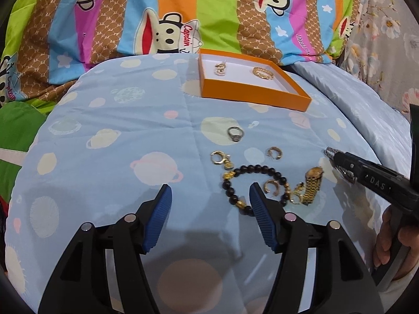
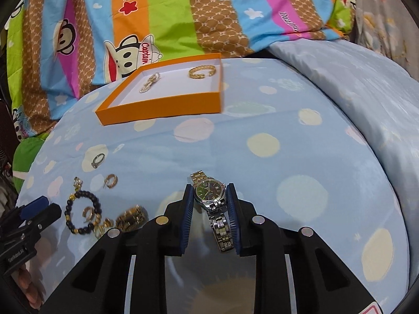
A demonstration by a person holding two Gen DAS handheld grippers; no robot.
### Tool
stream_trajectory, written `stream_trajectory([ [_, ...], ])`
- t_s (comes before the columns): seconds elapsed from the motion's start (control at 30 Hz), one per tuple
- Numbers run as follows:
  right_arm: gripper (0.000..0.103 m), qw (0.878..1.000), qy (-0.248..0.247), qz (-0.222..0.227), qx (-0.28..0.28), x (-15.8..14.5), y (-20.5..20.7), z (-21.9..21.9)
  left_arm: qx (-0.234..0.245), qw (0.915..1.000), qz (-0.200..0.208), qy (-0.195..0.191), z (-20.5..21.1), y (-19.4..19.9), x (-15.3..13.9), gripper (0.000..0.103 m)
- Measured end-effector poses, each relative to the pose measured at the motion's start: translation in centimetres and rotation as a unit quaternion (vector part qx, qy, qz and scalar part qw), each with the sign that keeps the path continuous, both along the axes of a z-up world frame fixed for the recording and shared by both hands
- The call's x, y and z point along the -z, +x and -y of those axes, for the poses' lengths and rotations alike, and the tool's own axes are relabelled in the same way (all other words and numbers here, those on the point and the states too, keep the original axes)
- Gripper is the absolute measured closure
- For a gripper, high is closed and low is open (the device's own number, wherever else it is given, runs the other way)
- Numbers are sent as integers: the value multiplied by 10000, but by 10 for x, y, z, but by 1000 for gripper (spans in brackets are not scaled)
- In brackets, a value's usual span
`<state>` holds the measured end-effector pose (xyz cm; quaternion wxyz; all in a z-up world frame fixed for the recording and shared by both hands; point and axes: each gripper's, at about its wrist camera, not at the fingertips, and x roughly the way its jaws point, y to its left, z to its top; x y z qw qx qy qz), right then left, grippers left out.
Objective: Organize jewelry
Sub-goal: 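Grasp the black bead bracelet with the left tool while the right tool holds the silver watch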
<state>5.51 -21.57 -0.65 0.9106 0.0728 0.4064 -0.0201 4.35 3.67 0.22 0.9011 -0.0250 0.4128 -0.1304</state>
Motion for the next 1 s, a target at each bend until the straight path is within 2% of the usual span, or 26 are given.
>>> stream_trajectory([
  [0.13, 79, 10000, 26, -10, -34, 1, -11, -2, 119, 9999, -74, 58, 14, -1, 2, 43],
  [0.57, 79, 9998, 148, -15, -115, 4, -13, -2, -47, 9994, -259, 201, 17, 18, 8, 45],
  [0.63, 79, 9998, 171, -21, -111, 5, -13, -2, -15, 9994, -238, 258, 21, 21, 9, 50],
  [0.7, 79, 9998, 171, -22, -112, 5, -13, -2, 36, 9993, -222, 290, 23, 22, 9, 63],
  [0.83, 79, 9998, 175, -27, -113, 5, -13, -2, 108, 9994, -208, 249, 24, 22, 9, 81],
  [0.87, 79, 9998, 169, -27, -112, 5, -13, -2, 118, 9995, -222, 205, 23, 22, 10, 90],
  [0.9, 79, 9998, 163, -25, -112, 5, -13, -2, 134, 9995, -242, 149, 22, 22, 10, 94],
  [1.0, 79, 9998, 154, -19, -109, 5, -13, -2, 178, 9995, -253, 24, 20, 21, 9, 95],
])
